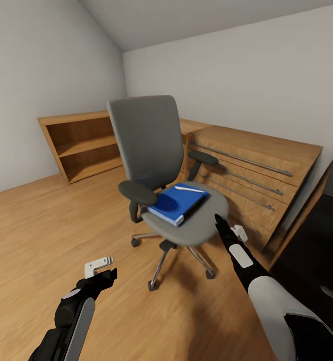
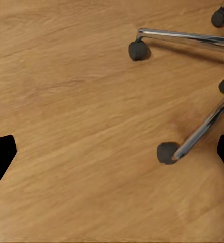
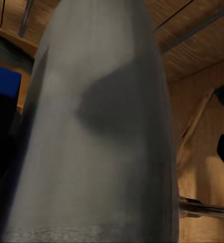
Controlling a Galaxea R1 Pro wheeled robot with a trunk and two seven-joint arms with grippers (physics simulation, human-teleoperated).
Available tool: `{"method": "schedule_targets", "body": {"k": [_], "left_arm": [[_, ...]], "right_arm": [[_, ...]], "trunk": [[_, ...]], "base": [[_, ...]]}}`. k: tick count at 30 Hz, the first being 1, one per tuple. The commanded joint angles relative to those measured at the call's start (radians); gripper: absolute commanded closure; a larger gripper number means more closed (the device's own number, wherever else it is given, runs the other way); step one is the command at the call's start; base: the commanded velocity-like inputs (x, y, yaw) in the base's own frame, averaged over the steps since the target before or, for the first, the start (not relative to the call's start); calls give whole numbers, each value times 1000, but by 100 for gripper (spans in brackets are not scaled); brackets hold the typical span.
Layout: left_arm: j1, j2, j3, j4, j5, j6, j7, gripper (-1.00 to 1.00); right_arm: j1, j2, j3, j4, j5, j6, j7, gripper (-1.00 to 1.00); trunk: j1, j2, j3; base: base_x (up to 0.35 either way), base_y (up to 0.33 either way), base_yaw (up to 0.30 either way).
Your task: In the bedroom, organize the workspace by keeping the computer under the desk, ensuring the monitor is on the desk, placing the keyboard on the desk next to the monitor, placing the mouse on the desk next to the keyboard, moving the folder from the swivel chair onto the desk next to the mouse, stacking the notebook on top of the folder with the pen on top of the notebook, and positioning the swivel chair next to the desk.
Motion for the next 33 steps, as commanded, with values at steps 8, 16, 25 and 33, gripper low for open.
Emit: {"method": "schedule_targets", "body": {"k": [8,16,25,33], "left_arm": [[-1,1,1,70,11,2,6,-100],[-1,3,2,109,9,-12,3,-100],[-1,3,1,116,8,-19,-3,-100],[-1,3,-10,252,7,-223,-3,-100]], "right_arm": [[-1,1,27,1,20,-3,6,-100],[-1,3,53,7,46,-60,6,-100],[38,3,65,142,212,-252,6,-100],[43,34,66,372,358,-450,5,-100]], "trunk": [[-1,0,-1],[-1,0,-1],[-1,0,-1],[-2,0,11]], "base": [[-325,0,0],[-337,0,0],[-331,0,0],[-89,0,0]]}}
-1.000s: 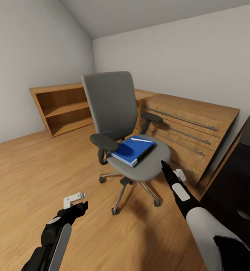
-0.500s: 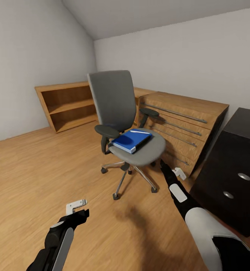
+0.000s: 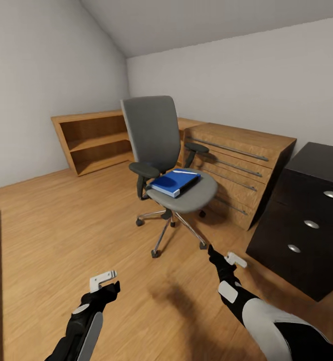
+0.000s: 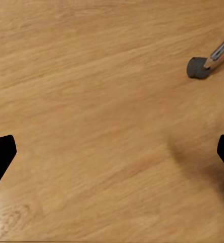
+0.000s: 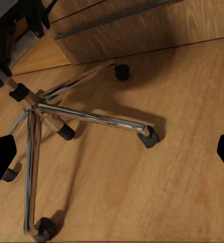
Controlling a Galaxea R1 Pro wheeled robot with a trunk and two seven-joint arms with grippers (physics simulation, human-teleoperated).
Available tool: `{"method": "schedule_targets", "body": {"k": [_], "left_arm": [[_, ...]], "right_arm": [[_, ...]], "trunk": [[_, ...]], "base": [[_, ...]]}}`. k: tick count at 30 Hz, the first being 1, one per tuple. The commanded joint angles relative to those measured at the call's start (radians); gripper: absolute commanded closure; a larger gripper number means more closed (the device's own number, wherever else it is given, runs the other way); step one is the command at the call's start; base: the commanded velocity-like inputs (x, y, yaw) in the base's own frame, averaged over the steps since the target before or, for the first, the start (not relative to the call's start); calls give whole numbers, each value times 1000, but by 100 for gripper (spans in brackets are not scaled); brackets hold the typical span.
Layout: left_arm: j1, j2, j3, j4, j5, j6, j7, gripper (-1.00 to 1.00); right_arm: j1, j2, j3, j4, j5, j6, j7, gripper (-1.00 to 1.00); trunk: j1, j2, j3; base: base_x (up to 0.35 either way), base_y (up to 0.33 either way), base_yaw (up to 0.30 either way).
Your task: In the bedroom, organize the workspace by keeping the computer under the desk, ensuring the monitor is on the desk, placing the keyboard on the desk next to the monitor, placing the mouse on the desk next to the keyboard, moving the folder from the swivel chair onto the desk next to the mouse, stacking the notebook on top of the folder with the pen on top of the notebook, and positioning the swivel chair next to the desk.
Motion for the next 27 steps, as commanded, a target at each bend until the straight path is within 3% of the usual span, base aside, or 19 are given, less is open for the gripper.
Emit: {"method": "schedule_targets", "body": {"k": [1,3,4,5,6,9,15,21,27], "left_arm": [[0,0,0,7,10,-1,7,-100],[0,1,-1,19,11,-7,7,-100],[-1,12,-2,138,10,-19,11,-100],[0,11,-5,182,-1,-20,23,-100],[0,11,-18,258,-66,-35,76,-100],[0,10,-22,343,-97,-108,102,-100],[-1,8,-24,488,-108,-267,108,-100],[0,9,-25,624,-110,-364,105,-100],[0,9,-25,782,-111,-510,100,-100]], "right_arm": [[-1,3,-8,14,4,-14,10,-100],[0,8,-8,37,24,-35,10,-100],[87,25,-8,92,133,-86,10,-100],[115,27,-8,94,157,-95,10,-100],[176,28,-9,96,235,-117,9,-100],[239,27,-9,96,298,-204,8,-100],[310,26,-9,96,321,-272,7,-100],[339,21,-11,97,322,-282,5,-100],[377,17,-11,98,322,-280,3,-100]], "trunk": [[-1,0,3],[-2,0,11],[-2,1,15],[-2,1,19],[-3,1,22],[-4,2,34],[-10,10,56],[-33,52,75],[-56,94,94]], "base": [[-9,0,0],[-7,0,0],[0,0,0],[0,0,0],[0,0,0],[0,0,0],[0,0,0],[0,0,0],[0,0,0]]}}
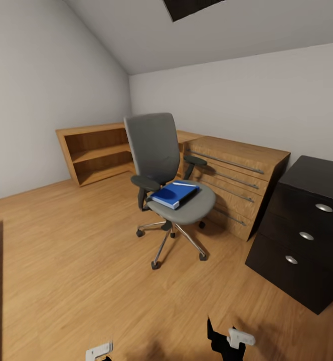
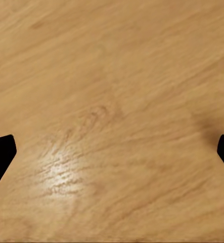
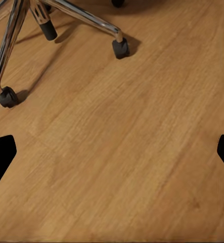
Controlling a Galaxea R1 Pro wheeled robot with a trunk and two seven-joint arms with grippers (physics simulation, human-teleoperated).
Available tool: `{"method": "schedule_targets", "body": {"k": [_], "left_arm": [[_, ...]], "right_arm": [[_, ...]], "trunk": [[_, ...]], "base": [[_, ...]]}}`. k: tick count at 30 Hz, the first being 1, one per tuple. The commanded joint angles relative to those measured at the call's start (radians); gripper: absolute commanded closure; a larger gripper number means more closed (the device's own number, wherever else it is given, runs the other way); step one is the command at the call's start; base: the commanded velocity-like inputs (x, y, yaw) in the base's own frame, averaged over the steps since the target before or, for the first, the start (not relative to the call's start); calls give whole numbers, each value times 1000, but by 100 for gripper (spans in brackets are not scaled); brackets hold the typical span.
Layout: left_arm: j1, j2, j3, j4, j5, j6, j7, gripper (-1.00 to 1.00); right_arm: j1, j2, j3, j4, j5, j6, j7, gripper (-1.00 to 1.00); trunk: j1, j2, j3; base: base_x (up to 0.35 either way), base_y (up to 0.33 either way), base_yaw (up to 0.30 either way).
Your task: In the bedroom, organize the workspace by keeping the computer under the desk, ensuring the monitor is on the desk, placing the keyboard on the desk next to the monitor, placing the mouse on the desk next to the keyboard, moving the folder from the swivel chair onto the desk next to the mouse, stacking the notebook on top of the folder with the pen on top of the notebook, and positioning the swivel chair next to the desk.
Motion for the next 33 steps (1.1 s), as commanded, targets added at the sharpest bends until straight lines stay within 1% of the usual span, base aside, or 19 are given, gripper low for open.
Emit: {"method": "schedule_targets", "body": {"k": [1,3,6,8,14,27,33], "left_arm": [[0,0,-3,23,10,-25,3,-100],[0,0,-3,81,10,-70,2,-100],[0,2,-4,124,10,-96,2,-100],[0,3,-5,154,10,-112,2,-100],[0,5,-5,173,11,-121,1,-100],[0,5,-6,177,10,-122,2,-100],[0,16,-6,178,9,-122,2,-100]], "right_arm": [[2,-1,-7,2,-5,-3,10,-100],[13,-3,-7,2,-5,-2,9,-100],[27,-9,-7,2,-5,-2,8,-100],[41,-20,-7,2,-5,-1,8,-100],[56,-35,-7,2,-5,-1,8,-100],[59,-37,-7,2,-5,0,8,-100],[59,-37,-7,2,-5,-1,8,-100]], "trunk": [[-4,7,2],[-12,21,9],[-23,42,18],[-31,56,24],[-54,98,43],[-104,189,84],[-127,231,103]], "base": [[0,0,0],[0,0,0],[0,0,0],[0,0,0],[0,0,0],[0,0,0],[0,0,0]]}}
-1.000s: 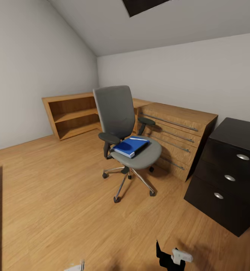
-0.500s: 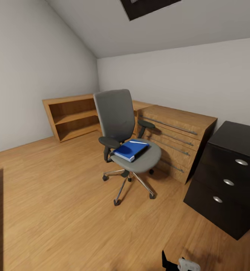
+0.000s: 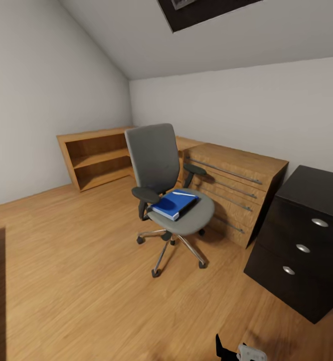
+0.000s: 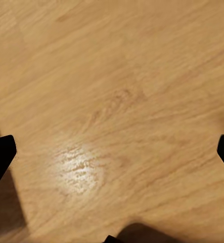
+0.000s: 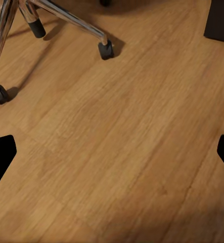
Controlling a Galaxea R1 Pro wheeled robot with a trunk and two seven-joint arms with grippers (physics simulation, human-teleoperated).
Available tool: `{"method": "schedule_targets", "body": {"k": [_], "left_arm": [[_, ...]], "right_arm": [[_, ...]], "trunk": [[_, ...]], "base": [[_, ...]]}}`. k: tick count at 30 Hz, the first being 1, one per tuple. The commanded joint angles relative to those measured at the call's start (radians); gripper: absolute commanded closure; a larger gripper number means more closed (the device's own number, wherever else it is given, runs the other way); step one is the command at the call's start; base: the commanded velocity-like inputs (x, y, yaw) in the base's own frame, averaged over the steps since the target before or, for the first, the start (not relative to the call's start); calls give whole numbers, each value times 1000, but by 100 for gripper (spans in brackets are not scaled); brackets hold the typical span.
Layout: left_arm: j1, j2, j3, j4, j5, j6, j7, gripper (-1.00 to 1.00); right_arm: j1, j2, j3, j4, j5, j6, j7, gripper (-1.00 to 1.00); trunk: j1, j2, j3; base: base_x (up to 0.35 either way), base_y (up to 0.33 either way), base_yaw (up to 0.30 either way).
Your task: In the bedroom, organize the workspace by keeping the computer under the desk, ensuring the monitor is on the desk, placing the keyboard on the desk next to the monitor, placing the mouse on the desk next to the keyboard, moving the folder from the swivel chair onto the desk next to the mouse, stacking the notebook on top of the folder with the pen on top of the notebook, and positioning the swivel chair next to the desk.
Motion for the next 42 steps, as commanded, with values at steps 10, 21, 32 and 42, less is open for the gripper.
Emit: {"method": "schedule_targets", "body": {"k": [10,21,32,42], "left_arm": [[0,9,-3,0,12,-7,1,-100],[0,9,-3,1,13,-2,1,-100],[0,10,1,65,15,1,-4,-100],[0,31,5,80,21,1,-117,-100]], "right_arm": [[-1,0,-8,2,-6,-4,10,-100],[-1,0,-8,2,-6,-4,10,-100],[-1,0,-7,2,-6,-4,10,-100],[-1,-44,-11,3,-12,11,-65,-100]], "trunk": [[-39,70,31],[-81,147,65],[-123,224,99],[-161,294,131]], "base": [[0,0,0],[0,0,0],[0,0,0],[0,0,0]]}}
